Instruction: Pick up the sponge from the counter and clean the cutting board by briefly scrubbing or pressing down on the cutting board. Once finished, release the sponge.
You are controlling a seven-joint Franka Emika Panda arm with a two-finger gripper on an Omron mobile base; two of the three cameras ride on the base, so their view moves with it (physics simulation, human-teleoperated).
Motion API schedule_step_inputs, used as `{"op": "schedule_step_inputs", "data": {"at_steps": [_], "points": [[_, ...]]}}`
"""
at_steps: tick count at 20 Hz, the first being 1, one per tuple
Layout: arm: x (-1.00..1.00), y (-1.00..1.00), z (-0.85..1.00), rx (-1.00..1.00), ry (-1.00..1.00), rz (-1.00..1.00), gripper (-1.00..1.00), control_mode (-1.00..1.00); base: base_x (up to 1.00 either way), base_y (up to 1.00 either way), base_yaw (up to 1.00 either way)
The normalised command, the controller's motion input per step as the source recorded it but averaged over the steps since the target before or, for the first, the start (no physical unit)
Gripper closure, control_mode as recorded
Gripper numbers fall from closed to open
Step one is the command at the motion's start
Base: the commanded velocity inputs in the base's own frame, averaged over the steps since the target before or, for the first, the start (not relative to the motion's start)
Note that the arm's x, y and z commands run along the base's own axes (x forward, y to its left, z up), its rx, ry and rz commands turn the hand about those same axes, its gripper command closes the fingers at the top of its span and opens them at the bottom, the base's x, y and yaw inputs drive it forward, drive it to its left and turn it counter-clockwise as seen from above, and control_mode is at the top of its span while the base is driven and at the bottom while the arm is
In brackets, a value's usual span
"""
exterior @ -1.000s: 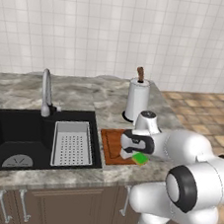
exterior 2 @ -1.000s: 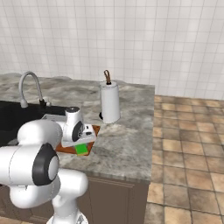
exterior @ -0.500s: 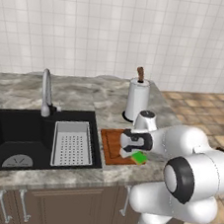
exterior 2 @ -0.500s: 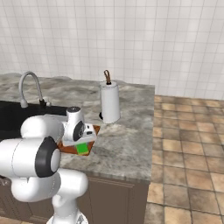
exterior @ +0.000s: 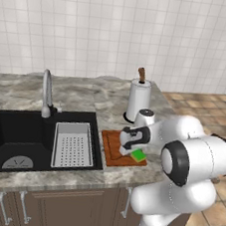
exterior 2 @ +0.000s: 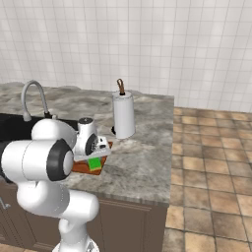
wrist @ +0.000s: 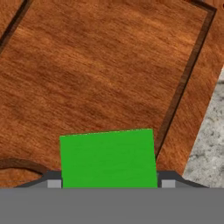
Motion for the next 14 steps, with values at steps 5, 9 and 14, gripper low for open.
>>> {"op": "schedule_step_inputs", "data": {"at_steps": [5,9,14], "points": [[0.08,0.00,-0.25,0.00,0.00,0.00,1.00,-1.00,0.00,0.00,0.00],[0.17,0.00,-0.31,0.00,0.00,0.00,1.00,-1.00,0.00,0.00,0.00],[0.41,0.00,-0.15,0.00,0.00,0.00,1.00,-1.00,0.00,0.00,0.00]]}}
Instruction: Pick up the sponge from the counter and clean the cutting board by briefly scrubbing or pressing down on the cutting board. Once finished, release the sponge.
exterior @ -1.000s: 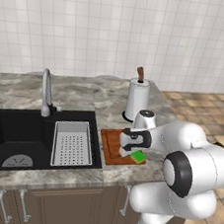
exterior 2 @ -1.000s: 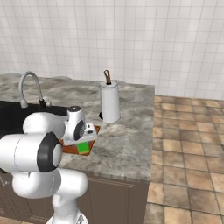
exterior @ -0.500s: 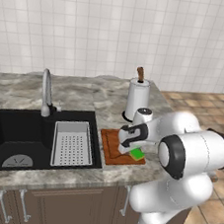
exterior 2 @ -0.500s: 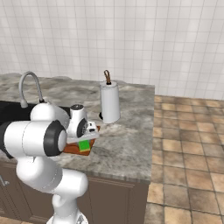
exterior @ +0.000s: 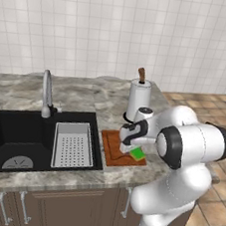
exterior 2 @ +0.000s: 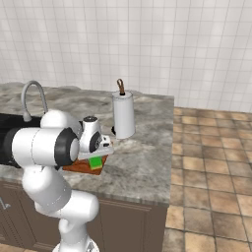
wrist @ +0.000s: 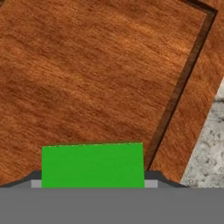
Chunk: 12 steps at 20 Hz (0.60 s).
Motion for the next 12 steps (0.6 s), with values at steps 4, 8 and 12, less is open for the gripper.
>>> {"op": "schedule_step_inputs", "data": {"at_steps": [4,8,12], "points": [[0.45,0.00,-0.08,0.00,0.00,0.00,1.00,-1.00,0.00,0.00,0.00],[0.43,0.00,-0.04,0.00,0.00,0.00,1.00,-1.00,0.00,0.00,0.00],[0.45,0.01,-0.01,0.00,0.00,0.00,1.00,-1.00,0.00,0.00,0.00]]}}
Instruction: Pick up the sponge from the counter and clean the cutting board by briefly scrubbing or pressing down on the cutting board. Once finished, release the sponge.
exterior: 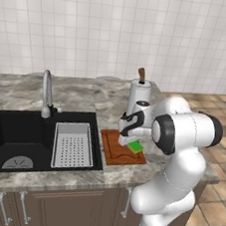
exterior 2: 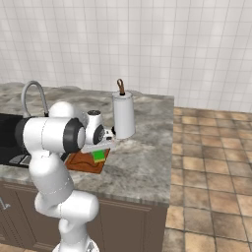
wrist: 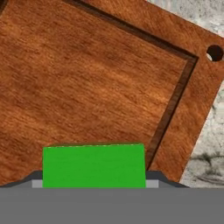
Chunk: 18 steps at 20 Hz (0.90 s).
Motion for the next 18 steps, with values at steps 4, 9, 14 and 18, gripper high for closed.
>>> {"op": "schedule_step_inputs", "data": {"at_steps": [4,9,14,18], "points": [[0.49,0.06,0.00,0.00,0.00,0.00,1.00,-1.00,0.00,0.00,0.00],[0.55,0.05,0.00,0.00,0.00,0.00,1.00,-1.00,0.00,0.00,0.00],[0.59,0.11,-0.06,0.00,0.00,0.00,1.00,-1.00,0.00,0.00,0.00],[0.47,0.14,-0.10,0.00,0.00,0.00,1.00,-1.00,0.00,0.00,0.00]]}}
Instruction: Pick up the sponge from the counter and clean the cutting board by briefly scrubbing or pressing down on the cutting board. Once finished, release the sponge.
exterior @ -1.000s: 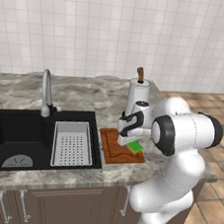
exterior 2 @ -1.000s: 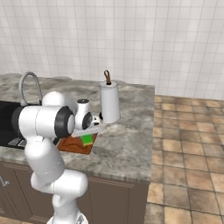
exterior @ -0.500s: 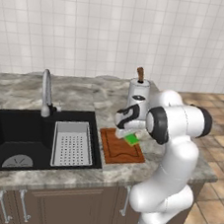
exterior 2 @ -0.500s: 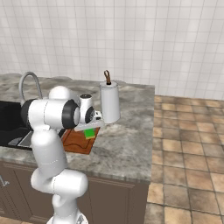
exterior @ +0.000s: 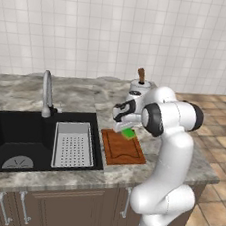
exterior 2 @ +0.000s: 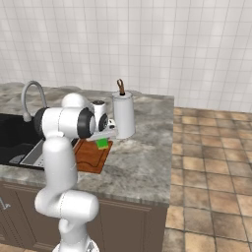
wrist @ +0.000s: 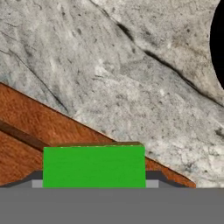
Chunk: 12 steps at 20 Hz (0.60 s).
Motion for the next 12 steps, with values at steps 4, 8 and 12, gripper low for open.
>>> {"op": "schedule_step_inputs", "data": {"at_steps": [4,8,12], "points": [[0.21,0.22,-0.21,0.00,0.00,0.00,1.00,-1.00,0.00,0.00,0.00],[0.00,0.40,-0.38,0.00,0.00,0.00,1.00,-1.00,0.00,0.00,0.00],[0.00,0.58,-0.44,0.00,0.00,0.00,1.00,-1.00,0.00,0.00,0.00]]}}
